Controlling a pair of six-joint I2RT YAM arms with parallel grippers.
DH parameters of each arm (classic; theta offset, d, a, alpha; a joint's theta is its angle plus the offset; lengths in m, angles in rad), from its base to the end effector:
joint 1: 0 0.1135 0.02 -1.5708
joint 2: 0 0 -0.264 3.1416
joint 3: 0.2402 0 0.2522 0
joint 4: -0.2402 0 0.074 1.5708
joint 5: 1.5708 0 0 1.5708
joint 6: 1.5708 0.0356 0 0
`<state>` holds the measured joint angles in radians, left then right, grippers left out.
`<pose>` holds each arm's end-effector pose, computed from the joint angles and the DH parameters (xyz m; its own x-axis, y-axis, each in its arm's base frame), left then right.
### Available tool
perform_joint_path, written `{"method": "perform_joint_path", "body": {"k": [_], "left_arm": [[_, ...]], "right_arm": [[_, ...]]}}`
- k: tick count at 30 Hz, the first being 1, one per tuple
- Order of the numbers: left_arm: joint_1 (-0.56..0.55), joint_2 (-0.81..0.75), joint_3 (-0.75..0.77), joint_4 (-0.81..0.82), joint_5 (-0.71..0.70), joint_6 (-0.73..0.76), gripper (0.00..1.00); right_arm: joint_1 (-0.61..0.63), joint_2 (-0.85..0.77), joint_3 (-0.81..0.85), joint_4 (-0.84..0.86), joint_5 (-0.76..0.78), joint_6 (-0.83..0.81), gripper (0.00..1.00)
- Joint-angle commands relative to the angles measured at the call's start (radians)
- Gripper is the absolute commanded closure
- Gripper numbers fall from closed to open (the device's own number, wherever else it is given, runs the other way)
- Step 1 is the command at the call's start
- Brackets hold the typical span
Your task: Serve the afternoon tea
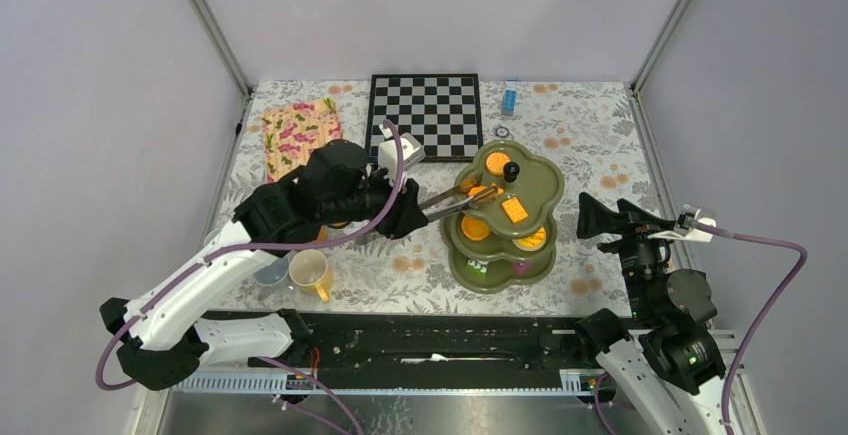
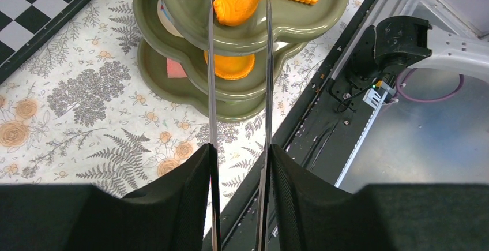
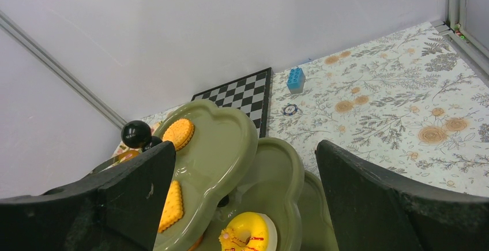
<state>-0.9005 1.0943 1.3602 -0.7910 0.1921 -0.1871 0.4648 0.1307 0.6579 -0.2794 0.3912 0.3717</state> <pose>0.1275 -0.1717 0.4157 -0.4681 0.2966 -0.8324 0.7987 0.5450 -0.2550 0.0449 0.0073 0.3492 0.1738 0.4628 -0.8693 -0.1578 0.8844 0.4393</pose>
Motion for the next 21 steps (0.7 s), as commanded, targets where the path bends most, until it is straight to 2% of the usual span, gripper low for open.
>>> {"method": "perform_joint_path", "body": {"k": [1, 6, 14, 16, 21], "left_arm": [[-0.005, -0.025, 0.045, 0.049, -0.046, 0.018, 0.56], [-0.005, -0.045, 0.065, 0.055, -0.054, 0.033, 0.52], [-0.006, -0.102, 0.080, 0.104, -0.051, 0.064, 0.52], [-0.004, -0.123, 0.090, 0.115, -0.146, 0.063, 0.54], [0.001, -0.091, 0.150, 0.050, -0.653, 0.021, 0.52]], "right_arm": [[0.005, 0.001, 0.008, 0.024, -0.007, 0.011, 0.02], [0.005, 0.004, 0.008, 0.024, -0.009, 0.016, 0.02], [0.005, 0.001, 0.006, 0.024, -0.011, 0.019, 0.02], [0.005, 0.004, 0.006, 0.024, -0.012, 0.020, 0.02], [0.005, 0.012, 0.002, 0.026, -0.013, 0.025, 0.02]]}}
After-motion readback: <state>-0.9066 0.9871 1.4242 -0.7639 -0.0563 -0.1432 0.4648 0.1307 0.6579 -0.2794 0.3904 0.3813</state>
